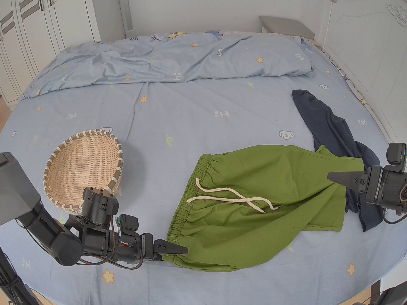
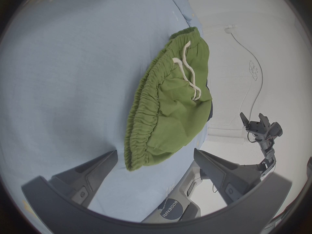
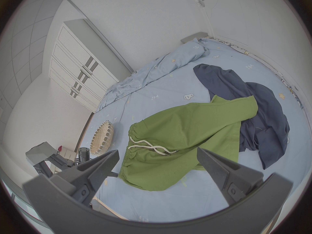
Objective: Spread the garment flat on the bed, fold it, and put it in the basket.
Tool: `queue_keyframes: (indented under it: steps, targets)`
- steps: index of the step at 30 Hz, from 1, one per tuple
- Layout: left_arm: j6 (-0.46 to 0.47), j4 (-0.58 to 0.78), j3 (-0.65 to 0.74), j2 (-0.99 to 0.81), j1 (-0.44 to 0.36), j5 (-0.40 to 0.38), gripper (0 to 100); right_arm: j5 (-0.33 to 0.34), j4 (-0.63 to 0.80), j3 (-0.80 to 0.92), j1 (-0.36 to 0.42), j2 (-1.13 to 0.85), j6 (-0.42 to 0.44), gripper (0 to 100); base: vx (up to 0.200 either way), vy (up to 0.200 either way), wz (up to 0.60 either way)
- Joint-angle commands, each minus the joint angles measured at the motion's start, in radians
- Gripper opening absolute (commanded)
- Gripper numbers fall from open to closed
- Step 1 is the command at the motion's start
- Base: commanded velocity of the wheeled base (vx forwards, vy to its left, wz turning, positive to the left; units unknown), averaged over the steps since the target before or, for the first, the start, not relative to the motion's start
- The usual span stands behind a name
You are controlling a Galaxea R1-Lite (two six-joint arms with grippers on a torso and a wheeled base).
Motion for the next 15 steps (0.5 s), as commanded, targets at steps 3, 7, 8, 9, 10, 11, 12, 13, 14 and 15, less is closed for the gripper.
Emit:
queue_keyframes:
  steps: [3,7,8,9,10,11,12,13,14,15]
  targets:
    - [-0.008,-0.075,0.007,0.072,-0.036,0.005,100,0.000,0.000,0.001,0.004,0.007,0.000,100,0.000,0.000,0.00]
    - [-0.014,-0.127,0.007,0.085,-0.035,0.005,0,0.000,0.000,0.003,0.007,0.008,0.000,100,0.000,0.000,0.00]
    - [-0.014,-0.130,0.007,0.085,-0.035,0.005,0,0.000,0.000,0.003,0.007,0.008,0.000,100,0.000,0.000,0.00]
    - [-0.014,-0.130,0.007,0.085,-0.035,0.005,0,0.000,0.000,0.003,0.007,0.008,0.000,100,0.000,0.000,0.00]
    - [-0.014,-0.145,0.008,0.085,-0.030,0.012,0,0.000,0.000,0.005,0.009,0.013,0.000,100,0.000,0.000,0.00]
    - [-0.014,-0.147,0.008,0.085,-0.027,0.013,0,0.000,0.000,0.006,0.009,0.019,0.000,100,0.000,0.000,0.00]
    - [-0.014,-0.147,0.008,0.083,-0.027,0.015,0,0.000,0.000,0.006,0.009,0.021,0.000,100,0.000,0.000,0.00]
    - [-0.014,-0.147,0.008,0.083,-0.027,0.025,0,0.000,0.000,0.008,0.007,0.025,0.000,100,0.000,0.000,0.00]
    - [-0.014,-0.147,0.008,0.083,-0.027,0.025,0,0.000,0.000,0.008,0.007,0.025,0.000,100,0.000,0.000,0.00]
    - [-0.014,-0.147,0.011,0.085,-0.027,0.050,0,0.000,-0.005,0.008,0.007,0.027,0.000,100,0.000,0.000,0.00]
